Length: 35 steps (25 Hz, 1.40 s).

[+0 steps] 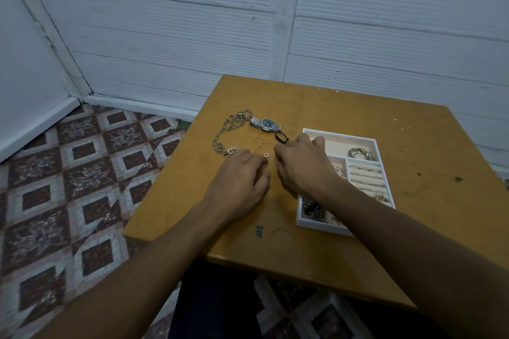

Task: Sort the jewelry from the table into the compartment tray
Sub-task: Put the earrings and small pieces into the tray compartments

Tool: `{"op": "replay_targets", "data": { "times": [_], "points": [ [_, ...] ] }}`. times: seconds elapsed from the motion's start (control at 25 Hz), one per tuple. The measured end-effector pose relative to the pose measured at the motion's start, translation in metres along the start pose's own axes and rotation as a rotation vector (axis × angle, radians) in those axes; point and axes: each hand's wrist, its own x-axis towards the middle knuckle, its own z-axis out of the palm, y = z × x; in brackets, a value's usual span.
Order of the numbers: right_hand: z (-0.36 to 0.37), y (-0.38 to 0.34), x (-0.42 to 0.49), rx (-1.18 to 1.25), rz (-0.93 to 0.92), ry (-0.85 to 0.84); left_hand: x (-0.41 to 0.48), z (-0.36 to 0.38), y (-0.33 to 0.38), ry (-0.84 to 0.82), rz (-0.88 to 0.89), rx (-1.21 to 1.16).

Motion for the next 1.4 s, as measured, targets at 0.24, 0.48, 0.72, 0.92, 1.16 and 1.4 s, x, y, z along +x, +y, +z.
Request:
{"op": "replay_targets", "data": {
  "times": [0.24, 0.48, 0.72, 0.92, 1.16, 1.4],
  "points": [
    [-0.007, 0.009, -0.003, 0.106, -0.003, 0.030, 0.000, 0.004, 0.007, -0.033, -0.107, -0.047],
    [-0.019, 0.020, -0.007, 0.688, 0.157, 0.013, 0.008, 0.000, 0.027, 0.040, -0.151, -0.278],
    [-0.025, 0.029, -0.009, 0.548, 0.163, -0.033, 0.016, 0.000, 0.038, 0.054, -0.220, -0.436],
    [-0.013, 0.011, -0.007, 0.063, 0.024, -0.173, 0.007, -0.002, 0.024, 0.043, -0.151, -0.201],
    [-0.011, -0.001, -0.004, -0.024, -0.019, -0.229, -0.004, -0.008, 0.004, 0.030, -0.003, 0.017],
    [-0.024, 0.011, -0.011, 0.284, 0.028, -0.147, -0.007, -0.005, 0.009, 0.042, -0.058, -0.078]
  ]
}}
